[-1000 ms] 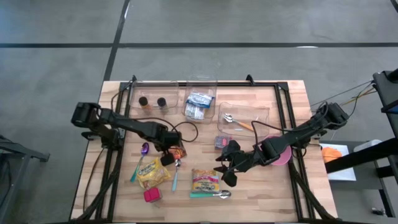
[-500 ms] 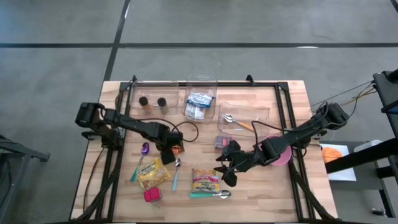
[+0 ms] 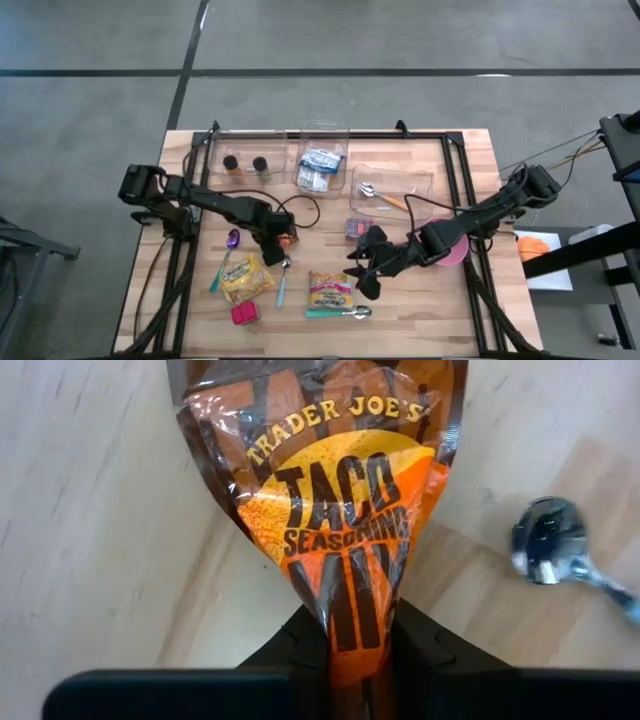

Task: Pick & Place Food Item
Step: Put the orange seasoning pack into the left transparent bin

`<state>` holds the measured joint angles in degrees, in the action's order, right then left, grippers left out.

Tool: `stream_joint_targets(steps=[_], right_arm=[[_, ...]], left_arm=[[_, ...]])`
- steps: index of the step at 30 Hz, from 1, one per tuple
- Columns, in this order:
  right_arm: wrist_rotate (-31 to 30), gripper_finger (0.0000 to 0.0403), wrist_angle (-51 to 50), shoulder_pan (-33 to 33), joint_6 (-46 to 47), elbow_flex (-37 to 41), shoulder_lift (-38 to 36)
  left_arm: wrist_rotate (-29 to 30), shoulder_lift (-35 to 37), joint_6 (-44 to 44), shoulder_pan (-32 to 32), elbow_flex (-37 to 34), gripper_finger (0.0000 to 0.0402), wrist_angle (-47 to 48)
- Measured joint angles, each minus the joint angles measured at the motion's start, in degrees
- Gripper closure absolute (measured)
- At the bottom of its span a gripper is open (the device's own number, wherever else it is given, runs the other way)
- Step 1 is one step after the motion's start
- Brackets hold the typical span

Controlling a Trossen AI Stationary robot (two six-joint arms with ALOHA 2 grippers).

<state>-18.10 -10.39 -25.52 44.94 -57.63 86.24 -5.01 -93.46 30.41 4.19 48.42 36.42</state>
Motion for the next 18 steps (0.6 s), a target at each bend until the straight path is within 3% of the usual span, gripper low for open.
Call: stream_joint_targets(steps=[5,12,15,18], right_arm=[[-7.02,0.0197,-0.09,-0.02,9.21,0.02,-1.34],[-24.87,0.0197,0.81,0.17,22.78,0.04,-6.07],[-31.21,0.0197,3.84,0.84,22.46,0.04,-7.59],[-33.67,0.0197,10.49,2.51,15.19,0.04,-8.29]], left_arm=[[2.57,6.30,4.42,0.00,1.09,0.0345,-1.66],[20.78,15.67,11.47,0.00,1.97,0.0345,-13.87],[28.18,16.83,11.43,-0.02,1.94,0.0345,-24.06],[32.87,16.38,8.28,-0.15,2.29,0.0345,-32.34]])
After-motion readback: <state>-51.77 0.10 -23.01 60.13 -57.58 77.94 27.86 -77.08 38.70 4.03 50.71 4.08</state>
